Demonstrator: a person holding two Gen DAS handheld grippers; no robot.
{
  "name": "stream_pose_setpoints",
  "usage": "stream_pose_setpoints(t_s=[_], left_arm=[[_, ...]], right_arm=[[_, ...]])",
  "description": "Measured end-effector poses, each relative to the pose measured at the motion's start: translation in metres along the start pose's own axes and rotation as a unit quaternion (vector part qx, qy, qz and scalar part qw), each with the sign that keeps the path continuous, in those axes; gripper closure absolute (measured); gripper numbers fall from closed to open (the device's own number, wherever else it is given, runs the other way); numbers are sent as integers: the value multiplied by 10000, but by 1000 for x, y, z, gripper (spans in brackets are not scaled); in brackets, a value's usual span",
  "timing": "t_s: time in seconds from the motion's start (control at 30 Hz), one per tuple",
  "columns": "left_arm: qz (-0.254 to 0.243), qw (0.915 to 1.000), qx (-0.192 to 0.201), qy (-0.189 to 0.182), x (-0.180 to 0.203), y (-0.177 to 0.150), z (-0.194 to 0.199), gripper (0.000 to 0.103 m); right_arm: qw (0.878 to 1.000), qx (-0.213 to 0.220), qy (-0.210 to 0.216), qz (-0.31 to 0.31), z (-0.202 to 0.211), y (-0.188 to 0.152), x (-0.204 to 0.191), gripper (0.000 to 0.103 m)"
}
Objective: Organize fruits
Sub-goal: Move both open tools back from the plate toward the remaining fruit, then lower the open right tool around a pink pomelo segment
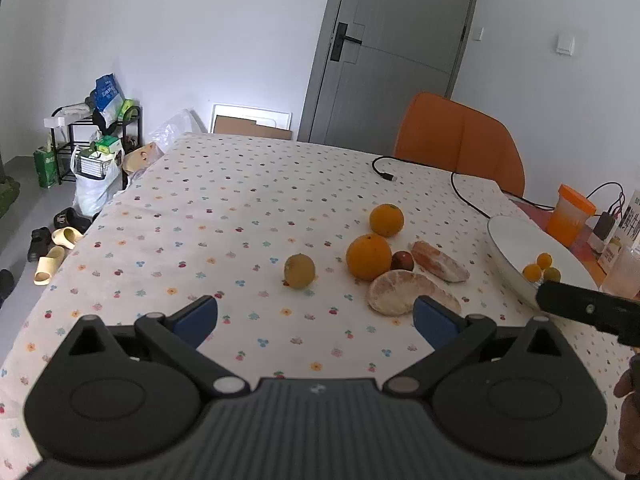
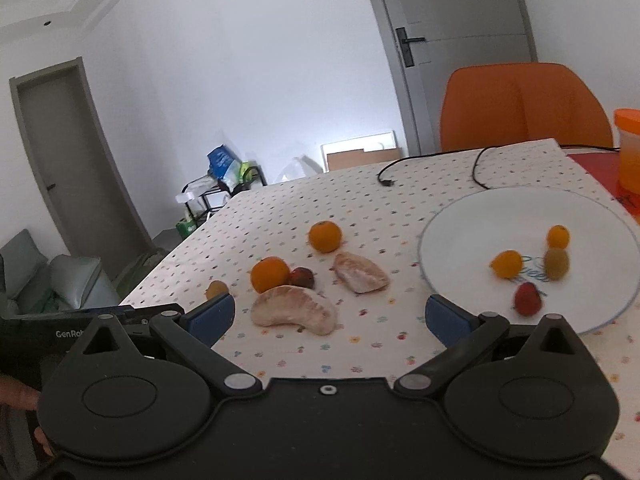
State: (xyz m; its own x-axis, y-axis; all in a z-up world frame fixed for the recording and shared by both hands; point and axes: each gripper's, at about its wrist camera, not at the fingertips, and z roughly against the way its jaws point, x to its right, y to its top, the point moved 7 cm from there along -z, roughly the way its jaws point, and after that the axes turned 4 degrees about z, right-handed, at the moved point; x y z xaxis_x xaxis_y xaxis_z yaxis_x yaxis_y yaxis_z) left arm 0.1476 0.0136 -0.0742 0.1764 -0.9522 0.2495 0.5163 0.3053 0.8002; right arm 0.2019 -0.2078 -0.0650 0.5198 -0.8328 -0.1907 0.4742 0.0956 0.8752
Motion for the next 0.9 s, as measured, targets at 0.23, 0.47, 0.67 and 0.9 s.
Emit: stream_pose_setpoints(t_s=[0.23,0.47,0.67,0.9], left_arm=[[86,10000,19,-22,-13,2,-4,2],[116,9999,-5,69,-22,1,-12,6],[75,9999,-51,98,-24,1,-21,13],[84,9998,-124,149,-28,0,-30,19]], right_arm=[[9993,-216,185,230,-23,-1,-14,14],[9956,-579,212,699,-51,-6,-22,26],[9925,-746,298,926,-65,-6,-23,31],[9857,-965,316,1345,-84,-8,-24,40]])
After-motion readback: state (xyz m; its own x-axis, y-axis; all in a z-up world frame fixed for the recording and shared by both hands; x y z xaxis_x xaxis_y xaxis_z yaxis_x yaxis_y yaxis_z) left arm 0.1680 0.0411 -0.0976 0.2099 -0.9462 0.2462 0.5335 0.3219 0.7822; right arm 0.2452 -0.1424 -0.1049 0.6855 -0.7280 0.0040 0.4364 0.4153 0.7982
